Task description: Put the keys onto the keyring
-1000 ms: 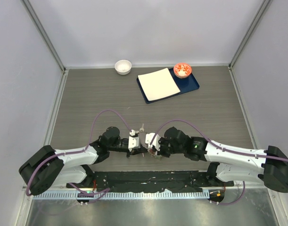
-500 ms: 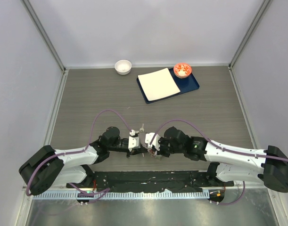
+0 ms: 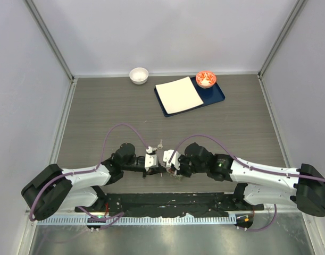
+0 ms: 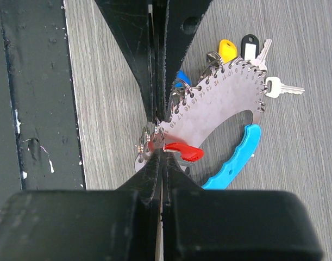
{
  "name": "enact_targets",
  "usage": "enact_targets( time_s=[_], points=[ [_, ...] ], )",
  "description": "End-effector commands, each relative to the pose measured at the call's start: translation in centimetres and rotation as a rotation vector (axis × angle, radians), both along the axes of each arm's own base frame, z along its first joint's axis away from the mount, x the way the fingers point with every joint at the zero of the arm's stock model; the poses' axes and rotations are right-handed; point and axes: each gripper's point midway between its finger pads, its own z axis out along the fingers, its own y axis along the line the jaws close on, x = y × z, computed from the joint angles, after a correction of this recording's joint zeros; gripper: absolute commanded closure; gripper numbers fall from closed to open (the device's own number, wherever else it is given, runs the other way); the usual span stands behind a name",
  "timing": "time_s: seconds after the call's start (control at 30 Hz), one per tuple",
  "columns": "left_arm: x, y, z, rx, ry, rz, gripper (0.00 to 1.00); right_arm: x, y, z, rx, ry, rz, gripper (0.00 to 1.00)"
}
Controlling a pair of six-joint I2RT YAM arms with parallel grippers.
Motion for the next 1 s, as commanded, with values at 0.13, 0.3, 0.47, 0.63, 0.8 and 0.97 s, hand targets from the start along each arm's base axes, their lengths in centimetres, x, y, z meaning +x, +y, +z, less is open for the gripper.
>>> enact_targets(
  time_s=[0.13,0.3,0.47,0.63,0.8,0.97],
  points=[
    [0.2,-0.8,2.3,-0.082,-0.068,-0.024,1.00,-0.1,2.3,2.4,0.089,-0.027,0.068,0.99],
    [0.1,-0.8,2.7,-0.101,-0.073,-0.026,1.00,-0.2,2.5,2.3,0.086,-0.020,0.080,0.99],
    [0.1,-0.9,2.8,-0.107,-0.070,-0.027,1.00,-0.3,2.8,2.5,0.096,-0.022,0.093,0.99],
    [0.0,-0.9,2.8,-0.109,-0.065,-0.035,1.00,-0.3,3.1,2.6,0.100,-0.024,0.102,0.99],
    [-0.1,-1.1,2.9,-0.113,-0.067,-0.043,1.00,-0.1,3.3,2.6,0.102,-0.032,0.112,0.99],
    [-0.3,-1.2,2.9,-0.116,-0.062,-0.049,1.00,-0.2,3.6,2.6,0.099,-0.033,0.127,0.99]
  ],
)
